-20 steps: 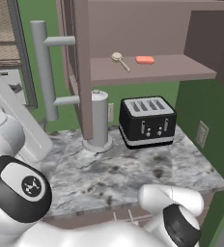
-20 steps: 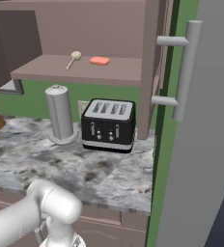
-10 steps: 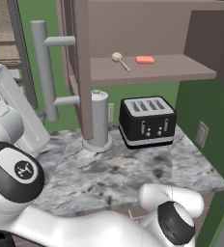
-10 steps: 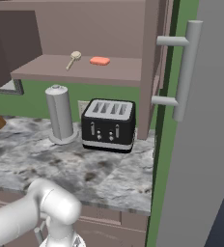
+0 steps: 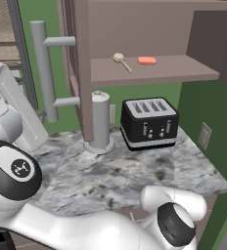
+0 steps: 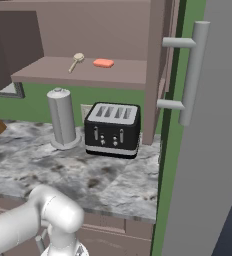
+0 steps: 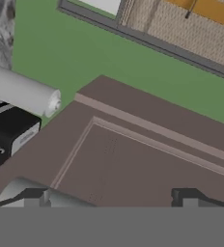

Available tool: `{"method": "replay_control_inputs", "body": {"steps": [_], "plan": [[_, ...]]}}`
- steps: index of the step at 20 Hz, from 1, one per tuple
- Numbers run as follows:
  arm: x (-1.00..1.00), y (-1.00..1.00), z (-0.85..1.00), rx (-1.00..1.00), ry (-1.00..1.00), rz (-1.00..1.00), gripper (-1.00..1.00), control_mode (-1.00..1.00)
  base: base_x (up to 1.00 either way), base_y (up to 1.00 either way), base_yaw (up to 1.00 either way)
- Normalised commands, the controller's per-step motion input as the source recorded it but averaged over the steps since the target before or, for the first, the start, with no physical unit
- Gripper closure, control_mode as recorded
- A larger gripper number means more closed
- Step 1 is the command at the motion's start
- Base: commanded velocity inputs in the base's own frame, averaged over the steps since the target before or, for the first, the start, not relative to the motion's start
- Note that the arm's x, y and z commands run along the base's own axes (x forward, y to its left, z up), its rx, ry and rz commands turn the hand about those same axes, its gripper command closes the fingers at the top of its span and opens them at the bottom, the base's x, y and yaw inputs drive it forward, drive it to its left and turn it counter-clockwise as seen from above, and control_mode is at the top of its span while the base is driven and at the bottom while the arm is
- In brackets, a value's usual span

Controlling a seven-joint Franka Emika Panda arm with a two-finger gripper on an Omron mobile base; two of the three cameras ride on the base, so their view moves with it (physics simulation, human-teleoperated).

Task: Pick up the bar soap and dish brush from the sink, and place them back in the cabinet, and close the cabinet doors.

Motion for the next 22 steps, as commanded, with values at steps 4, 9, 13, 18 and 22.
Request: {"method": "replay_control_inputs", "body": {"steps": [4, 9, 13, 18, 22], "plan": [[0.01, -0.26, 0.0, 0.05, -0.04, 0.0, -1.0, -1.0, 0.0, 0.0, 0.0], [0.05, -0.44, 0.0, 0.09, -0.01, 0.0, -1.0, -1.0, 0.0, 0.0, 0.0], [0.09, -0.56, 0.0, 0.11, 0.0, 0.0, -1.0, -1.0, 0.0, 0.0, 0.0], [0.13, -0.61, 0.0, 0.11, 0.0, 0.0, -1.0, -1.0, 0.0, 0.0, 0.0], [0.14, -0.61, 0.0, 0.11, 0.0, 0.0, -1.0, -1.0, 0.0, 0.0, 0.0]]}}
